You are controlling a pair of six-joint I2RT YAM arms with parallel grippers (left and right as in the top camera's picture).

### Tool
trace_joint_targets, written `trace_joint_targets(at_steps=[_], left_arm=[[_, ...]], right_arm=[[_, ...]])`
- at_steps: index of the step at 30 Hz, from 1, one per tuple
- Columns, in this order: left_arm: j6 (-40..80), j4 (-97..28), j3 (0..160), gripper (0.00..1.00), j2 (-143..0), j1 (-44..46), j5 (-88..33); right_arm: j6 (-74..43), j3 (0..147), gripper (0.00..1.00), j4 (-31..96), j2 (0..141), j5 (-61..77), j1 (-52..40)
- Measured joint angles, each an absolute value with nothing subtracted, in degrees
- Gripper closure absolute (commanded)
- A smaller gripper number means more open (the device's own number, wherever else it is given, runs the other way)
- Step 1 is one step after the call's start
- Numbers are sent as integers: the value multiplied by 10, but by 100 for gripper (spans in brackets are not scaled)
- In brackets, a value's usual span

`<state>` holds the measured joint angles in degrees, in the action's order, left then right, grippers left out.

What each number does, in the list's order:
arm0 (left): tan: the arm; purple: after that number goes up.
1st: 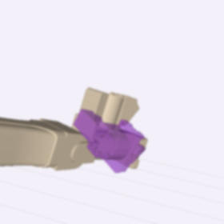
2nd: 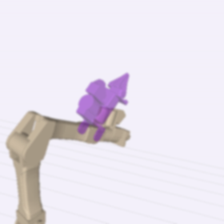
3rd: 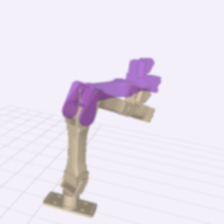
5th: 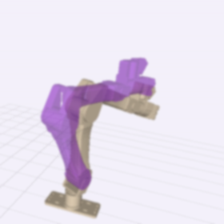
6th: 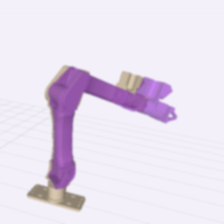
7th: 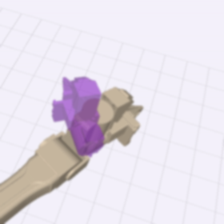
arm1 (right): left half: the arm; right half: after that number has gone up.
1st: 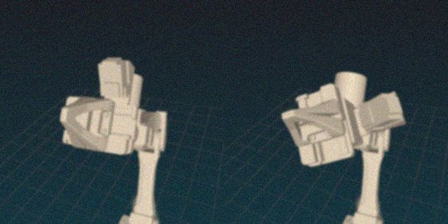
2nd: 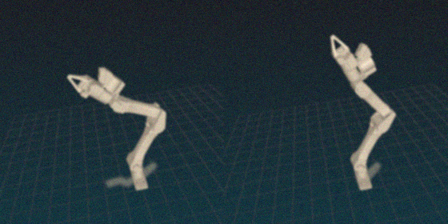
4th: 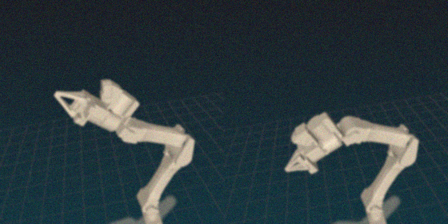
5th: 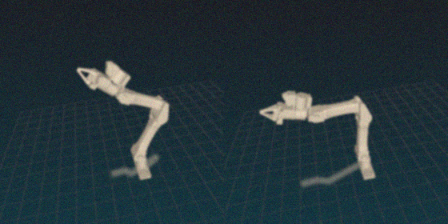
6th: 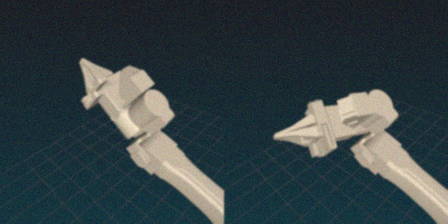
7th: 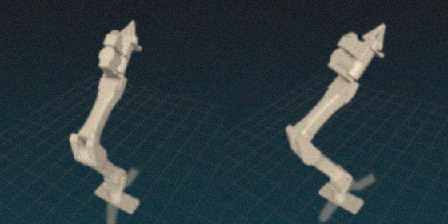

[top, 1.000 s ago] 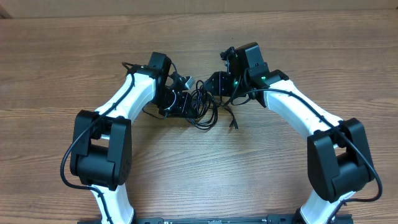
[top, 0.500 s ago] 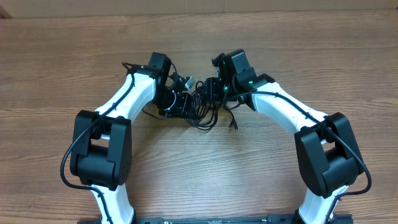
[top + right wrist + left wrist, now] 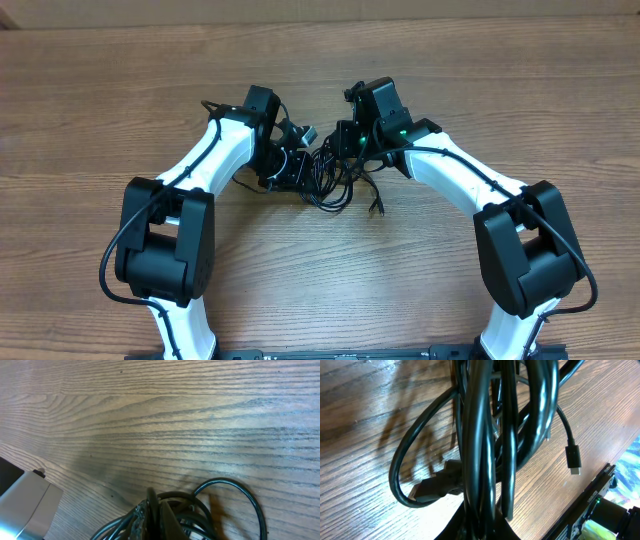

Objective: Untangle cables

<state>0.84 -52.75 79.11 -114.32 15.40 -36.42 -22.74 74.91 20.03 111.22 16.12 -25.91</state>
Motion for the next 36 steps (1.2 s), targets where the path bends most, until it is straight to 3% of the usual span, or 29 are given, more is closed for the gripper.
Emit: trace_joint_targets(at_steps=[4,7,11,16,21,24,36], left_arm=[[9,-528,791,90,-1143,154,-359],[16,-528,791,67,-1143,154,-336],[39,-527,791,44,-1143,154,-297],[45,-528,792,37,-1143,154,-276],[35,-549,829,22,-1143,152,-289],[22,-552,857,7,-1143,150,-307],[29,-558,864,22,-1143,187,-292]], right_arm=[[-227,749,96,216,1112,160,-259],[-227,749,96,239,1112,159,-259],[-227,750,96,256,1112,156,-259],[-227,750,96,257,1112,156,-259],[-227,749,96,257,1112,156,-259],[-227,745,96,256,1112,156,-259],[-227,744,96,251,1112,156,-259]])
